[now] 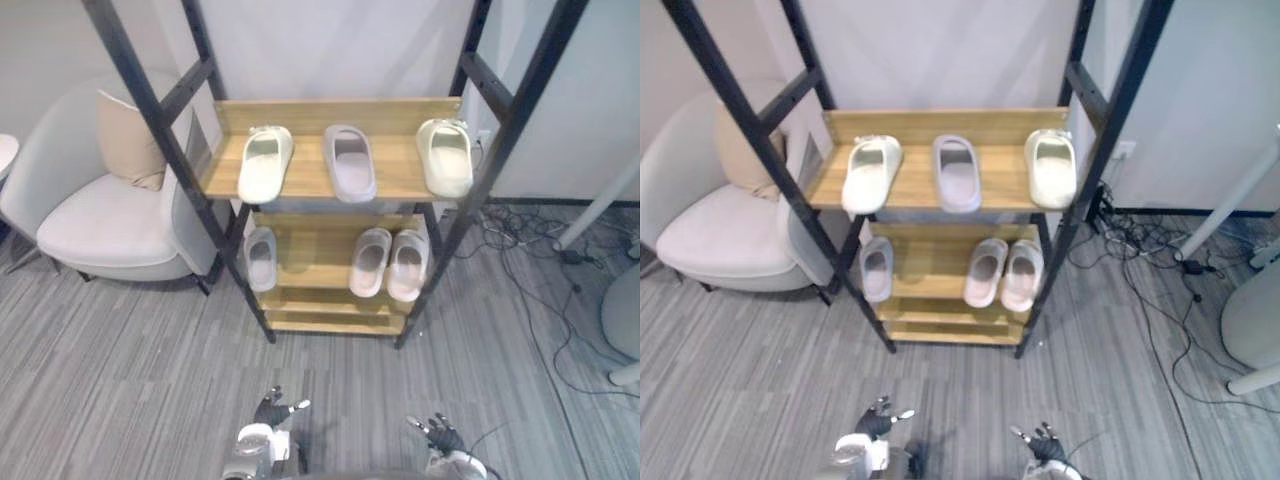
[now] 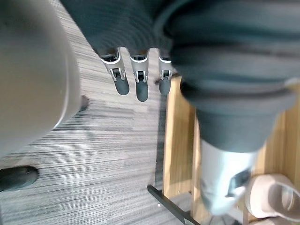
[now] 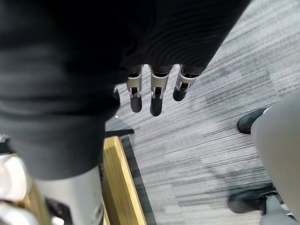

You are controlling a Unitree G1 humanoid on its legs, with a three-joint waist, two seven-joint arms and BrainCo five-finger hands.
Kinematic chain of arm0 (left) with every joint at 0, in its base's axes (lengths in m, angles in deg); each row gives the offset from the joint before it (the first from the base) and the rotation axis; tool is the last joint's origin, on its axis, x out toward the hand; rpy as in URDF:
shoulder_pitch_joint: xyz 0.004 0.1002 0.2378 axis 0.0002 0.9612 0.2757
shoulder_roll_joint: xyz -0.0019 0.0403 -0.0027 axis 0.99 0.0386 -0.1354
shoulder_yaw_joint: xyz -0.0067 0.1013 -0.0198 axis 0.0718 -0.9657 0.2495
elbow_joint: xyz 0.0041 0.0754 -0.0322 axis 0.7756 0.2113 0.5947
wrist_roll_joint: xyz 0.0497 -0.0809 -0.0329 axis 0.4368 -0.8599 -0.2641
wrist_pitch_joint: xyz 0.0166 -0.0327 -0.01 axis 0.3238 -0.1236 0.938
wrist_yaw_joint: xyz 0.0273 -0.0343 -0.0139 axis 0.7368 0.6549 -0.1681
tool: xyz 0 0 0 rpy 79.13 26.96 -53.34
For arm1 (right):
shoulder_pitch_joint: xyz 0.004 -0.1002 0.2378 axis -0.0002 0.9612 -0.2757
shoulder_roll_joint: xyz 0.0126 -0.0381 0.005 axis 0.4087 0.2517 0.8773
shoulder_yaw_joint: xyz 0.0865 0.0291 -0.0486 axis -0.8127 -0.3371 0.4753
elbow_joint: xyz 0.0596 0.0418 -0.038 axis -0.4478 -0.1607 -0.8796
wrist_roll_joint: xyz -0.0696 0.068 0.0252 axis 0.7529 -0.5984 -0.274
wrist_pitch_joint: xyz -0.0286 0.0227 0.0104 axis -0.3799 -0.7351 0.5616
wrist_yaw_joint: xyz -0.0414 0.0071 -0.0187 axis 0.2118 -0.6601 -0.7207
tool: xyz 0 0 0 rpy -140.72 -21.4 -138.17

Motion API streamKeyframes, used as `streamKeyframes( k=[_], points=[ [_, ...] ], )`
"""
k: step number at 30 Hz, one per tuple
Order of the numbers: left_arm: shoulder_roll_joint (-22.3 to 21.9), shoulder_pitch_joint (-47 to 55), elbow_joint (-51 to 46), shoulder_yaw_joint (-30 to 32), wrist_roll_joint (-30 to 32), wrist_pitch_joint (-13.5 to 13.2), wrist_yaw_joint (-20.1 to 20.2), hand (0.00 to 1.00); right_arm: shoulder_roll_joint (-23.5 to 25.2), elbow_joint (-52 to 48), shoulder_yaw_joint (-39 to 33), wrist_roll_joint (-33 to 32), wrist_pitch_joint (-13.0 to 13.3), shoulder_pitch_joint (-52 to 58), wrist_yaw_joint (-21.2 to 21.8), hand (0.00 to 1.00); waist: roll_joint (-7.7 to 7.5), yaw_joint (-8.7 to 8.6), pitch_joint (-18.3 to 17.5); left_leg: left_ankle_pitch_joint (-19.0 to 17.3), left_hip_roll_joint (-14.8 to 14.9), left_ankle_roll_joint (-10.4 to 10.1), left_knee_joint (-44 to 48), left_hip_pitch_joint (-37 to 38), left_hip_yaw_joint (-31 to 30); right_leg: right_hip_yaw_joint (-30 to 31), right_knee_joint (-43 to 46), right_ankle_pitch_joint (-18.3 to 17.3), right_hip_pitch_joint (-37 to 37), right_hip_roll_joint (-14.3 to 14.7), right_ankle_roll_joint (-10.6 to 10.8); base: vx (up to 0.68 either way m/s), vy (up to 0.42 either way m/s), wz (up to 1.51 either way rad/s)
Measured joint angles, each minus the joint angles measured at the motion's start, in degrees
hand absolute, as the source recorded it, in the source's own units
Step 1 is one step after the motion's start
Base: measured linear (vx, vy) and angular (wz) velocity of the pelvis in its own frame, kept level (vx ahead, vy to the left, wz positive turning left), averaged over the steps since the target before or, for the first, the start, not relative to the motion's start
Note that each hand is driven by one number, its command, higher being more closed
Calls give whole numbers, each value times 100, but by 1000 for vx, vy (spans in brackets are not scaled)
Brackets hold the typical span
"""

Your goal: Organize the slippers on the shoe rack

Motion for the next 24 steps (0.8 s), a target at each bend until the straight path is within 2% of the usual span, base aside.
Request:
streamKeyframes(
  k=[1, 2, 3, 4, 5, 6, 7, 9, 11, 12, 13, 15, 18, 20, 23, 24],
  points=[
    [23, 8, 9, 4, 1, 7, -2, 0, 7, -7, 117, 13, -10, 70, 10, 0, -73, 32, -52, -81, -75, 77, -40, 129, 139, 94, 405, -76, -152, -91, 126, 338, 107, -38],
    [29, 7, 17, 3, 1, 11, 0, 0, 0, -11, 141, 18, -16, 76, 15, 0, -79, 50, -52, -112, -93, 95, -72, 220, 183, 132, 687, -87, -238, -100, 150, 444, 170, -48],
    [52, 8, 20, 2, 1, 25, 2, 0, -11, -27, 164, 115, -30, 77, 21, 0, -91, 78, -33, -173, -125, 178, -252, 548, 269, 119, 1940, -6, -702, -110, 585, 346, 141, -31],
    [63, 4, 19, 0, 1, 34, 3, 0, -29, -44, 161, 172, -27, 85, 26, 0, -87, 69, -27, -212, -132, 199, -307, 674, 259, 85, 2396, 41, -878, -127, 781, 336, 124, -25],
    [92, -1, 32, -13, 0, 46, -1, 0, -21, -94, 138, 219, -18, 82, 26, 0, -100, 73, 11, -269, -153, 245, -414, 962, 253, 41, 3100, 26, -1113, -137, 808, 320, 51, 5],
    [118, 0, 118, -54, 0, 55, -4, 0, -19, -170, 139, 230, -21, 110, 32, 0, -61, 68, 50, -299, -161, 254, -573, 1326, 203, -153, 3587, -58, -1265, -197, 666, 369, 17, 18],
    [128, -8, 123, -53, -4, 62, -6, 0, -17, -202, 143, 232, -22, 127, 38, 0, -82, 59, 46, -300, -146, 256, -723, 1555, 102, -346, 3657, -154, -1385, -244, 567, 349, -10, 32],
    [142, -25, 162, -57, -6, 62, -7, 0, -12, -210, 128, 231, -14, 121, 54, 0, -97, 28, 50, -300, -62, 255, -870, 1723, -65, -615, 3261, -289, -1620, -298, 420, 240, -74, 53],
    [175, -34, 252, -130, -10, 53, -9, 0, -13, -167, 99, 230, 3, 67, 54, 0, -90, -35, 52, -302, 29, 249, -860, 1725, -261, -697, 2192, -193, -1735, -282, 362, 262, -119, 64],
    [224, -34, 274, -237, -10, 51, -9, 0, -5, -58, 99, 231, 5, 27, 54, 0, -147, -76, 17, -331, 11, 192, -848, 1732, -371, -658, 1187, 452, -1710, -281, 264, 265, -159, 44],
    [228, -69, 370, -233, -10, 50, -8, 0, -24, 28, 81, 229, 7, -8, 80, 0, -114, -97, -3, -459, 40, -11, -835, 1797, -482, -675, 877, 780, -1629, -220, 217, 277, -151, 28],
    [120, -62, 484, -235, -7, 32, 7, 0, -169, 140, 24, 227, 20, -27, 60, 0, 174, -92, -49, -470, 222, -27, -734, 1823, -510, -705, 571, 857, -1382, -57, 101, 264, -109, -6],
    [71, -93, 635, -274, 4, 22, 23, 0, -232, 259, -157, 215, 57, -64, 48, 0, 308, -139, -30, -434, 248, -86, -186, 1801, -740, -716, 183, 880, -882, -16, 64, 240, -110, -7],
    [74, -96, 634, -249, 6, 11, 24, 0, -230, 267, -164, 216, 61, -25, 50, 0, 308, -137, -18, -389, 272, -182, 315, 1733, -834, -767, -78, 880, -513, -5, 63, 169, -83, 11],
    [94, -176, 601, -191, 6, 8, 21, 0, -193, 256, -151, 208, 62, -34, 52, 0, 284, -117, -9, -351, 268, -257, 1048, 1323, -733, -782, -184, 901, -498, -24, 31, 78, -28, 7],
    [144, -186, 601, -64, 4, 9, 22, 0, -118, 248, -137, 204, 56, -74, 48, 0, 106, -76, 99, -330, 215, -421, 1464, 1022, -633, -760, -242, 913, -488, -161, 15, 44, 21, -3]
  ],
)
